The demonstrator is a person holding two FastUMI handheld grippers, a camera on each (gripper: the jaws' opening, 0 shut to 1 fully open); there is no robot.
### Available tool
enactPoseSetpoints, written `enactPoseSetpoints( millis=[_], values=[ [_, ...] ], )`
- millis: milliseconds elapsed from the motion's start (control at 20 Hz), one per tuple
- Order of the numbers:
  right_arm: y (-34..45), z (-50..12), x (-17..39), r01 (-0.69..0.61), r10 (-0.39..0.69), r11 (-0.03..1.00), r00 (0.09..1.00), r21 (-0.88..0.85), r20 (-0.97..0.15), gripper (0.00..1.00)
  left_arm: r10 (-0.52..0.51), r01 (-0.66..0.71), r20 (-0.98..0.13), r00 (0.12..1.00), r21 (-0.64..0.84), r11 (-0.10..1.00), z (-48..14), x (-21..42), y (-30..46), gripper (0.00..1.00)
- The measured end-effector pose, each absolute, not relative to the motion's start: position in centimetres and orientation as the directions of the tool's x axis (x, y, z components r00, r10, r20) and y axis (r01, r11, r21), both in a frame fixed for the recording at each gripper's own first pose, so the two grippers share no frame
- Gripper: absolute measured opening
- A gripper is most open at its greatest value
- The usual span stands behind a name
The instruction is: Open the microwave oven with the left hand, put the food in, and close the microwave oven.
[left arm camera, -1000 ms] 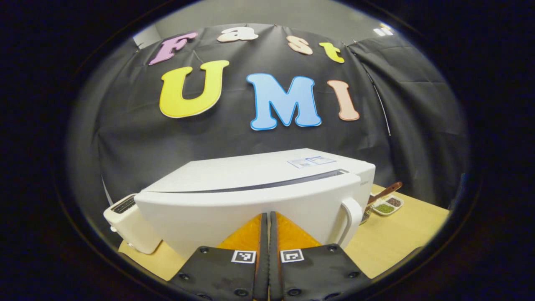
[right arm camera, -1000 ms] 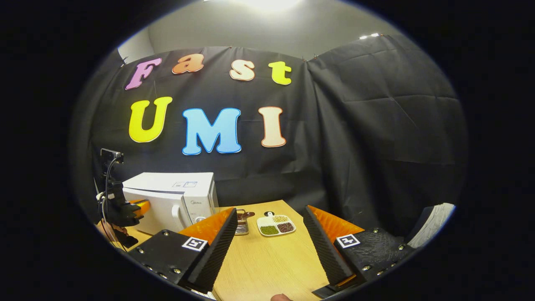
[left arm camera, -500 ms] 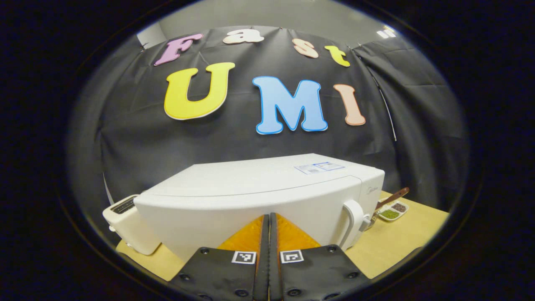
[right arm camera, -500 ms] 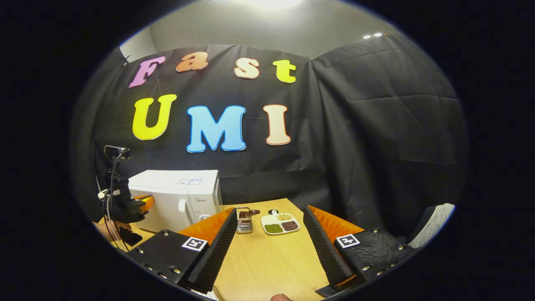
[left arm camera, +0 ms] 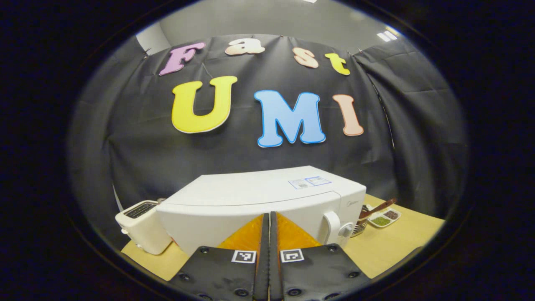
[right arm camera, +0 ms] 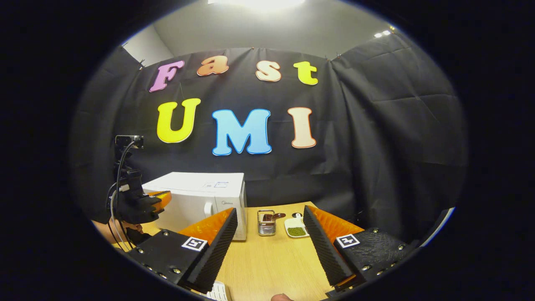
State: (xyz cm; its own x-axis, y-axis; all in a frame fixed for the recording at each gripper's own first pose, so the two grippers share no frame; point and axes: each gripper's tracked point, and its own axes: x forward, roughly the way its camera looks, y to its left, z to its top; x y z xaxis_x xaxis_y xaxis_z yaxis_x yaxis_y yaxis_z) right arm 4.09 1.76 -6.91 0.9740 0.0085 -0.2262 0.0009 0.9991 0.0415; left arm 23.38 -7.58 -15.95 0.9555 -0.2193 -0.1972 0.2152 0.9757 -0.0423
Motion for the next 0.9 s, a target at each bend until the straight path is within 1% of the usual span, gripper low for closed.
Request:
enactPoseSetpoints(
  millis=[200,400,650,900],
  values=[
    [1.3,-5.5,3.3,-0.055,0.064,0.997,0.981,0.054,-0.183,0.96,-0.191,0.192,-0.16,0.968,-0.011,0.981,-11.9,19.7,-7.2,0.07],
    [0.8,-5.4,2.0,-0.109,0.122,0.991,0.976,0.081,-0.178,0.96,-0.151,0.149,-0.121,0.981,-0.023,0.989,-8.6,15.4,-6.9,0.07],
    [0.2,-5.1,0.5,-0.175,0.189,0.98,0.968,0.098,-0.167,0.96,-0.082,0.08,-0.104,0.991,-0.022,0.997,-6.1,9.8,-6.2,0.07],
    [-0.1,-4.4,-0.6,-0.188,0.203,0.976,0.97,0.114,-0.135,0.96,-0.064,0.063,-0.068,0.996,-0.008,0.998,-3.6,4.0,-5.7,0.07]
  ],
)
